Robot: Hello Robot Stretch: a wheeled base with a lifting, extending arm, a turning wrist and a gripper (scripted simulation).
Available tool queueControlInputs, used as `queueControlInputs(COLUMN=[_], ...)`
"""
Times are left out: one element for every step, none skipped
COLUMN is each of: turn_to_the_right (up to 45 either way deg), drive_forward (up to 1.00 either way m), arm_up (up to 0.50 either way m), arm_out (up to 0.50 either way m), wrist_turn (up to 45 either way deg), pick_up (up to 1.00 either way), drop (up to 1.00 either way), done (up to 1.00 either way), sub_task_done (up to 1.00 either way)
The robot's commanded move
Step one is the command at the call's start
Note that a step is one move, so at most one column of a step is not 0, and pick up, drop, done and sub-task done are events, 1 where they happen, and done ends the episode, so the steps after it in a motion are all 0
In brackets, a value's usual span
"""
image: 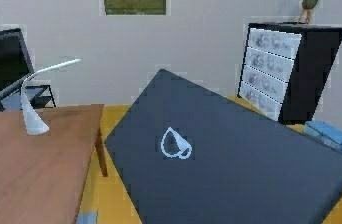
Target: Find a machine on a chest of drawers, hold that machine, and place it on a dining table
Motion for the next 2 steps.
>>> queueControlInputs(turn_to_the_right=[45.0,0.0], drive_forward=[0.0,0.2], arm_up=[0.0,0.0], arm_out=[0.0,0.0], wrist_turn=[0.0,0.0], pick_up=[0.0,0.0], drop=[0.0,0.0], done=[0.0,0.0], sub_task_done=[0.0,0.0])
